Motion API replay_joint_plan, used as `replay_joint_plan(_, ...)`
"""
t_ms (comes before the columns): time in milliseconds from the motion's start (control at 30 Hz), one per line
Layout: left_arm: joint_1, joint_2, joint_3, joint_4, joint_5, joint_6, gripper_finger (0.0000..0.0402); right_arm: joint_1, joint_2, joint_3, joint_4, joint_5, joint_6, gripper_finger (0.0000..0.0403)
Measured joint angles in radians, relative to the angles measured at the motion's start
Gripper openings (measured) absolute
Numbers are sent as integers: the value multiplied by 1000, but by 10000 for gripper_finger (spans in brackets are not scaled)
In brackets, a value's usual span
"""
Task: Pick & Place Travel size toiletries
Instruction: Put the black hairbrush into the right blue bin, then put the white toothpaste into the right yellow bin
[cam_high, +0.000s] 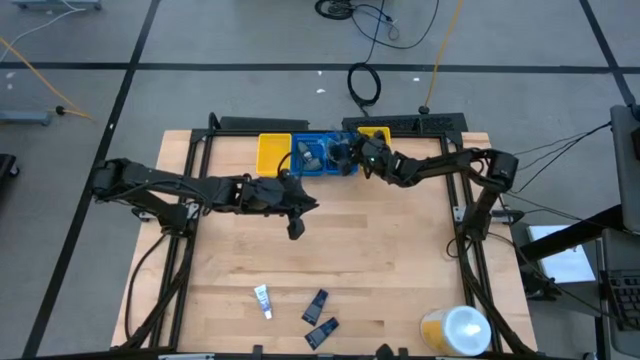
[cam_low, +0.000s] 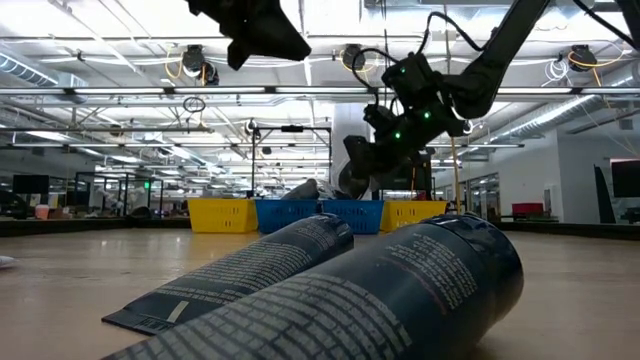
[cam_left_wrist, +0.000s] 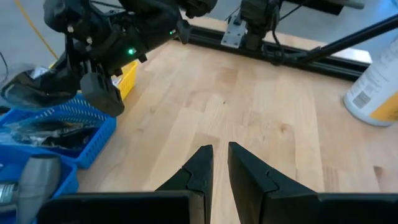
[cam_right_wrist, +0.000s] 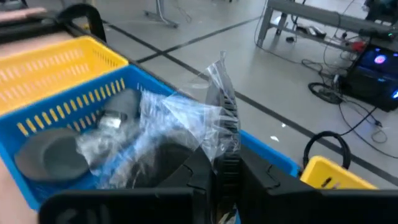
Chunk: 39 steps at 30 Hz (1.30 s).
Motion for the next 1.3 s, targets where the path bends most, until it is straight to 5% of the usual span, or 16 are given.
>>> replay_joint_plan(667,0,0,0,-44,0,-33,49,5,10,-1,58,-38,-35,145)
replay_joint_plan(1133,0,0,0,-67,4,-43,49,33,10,-1,98,-63,-88,171)
replay_joint_plan(1300,-18,0,0,-150,101,-138,49,80,-33,-1,67,-95,-30,171)
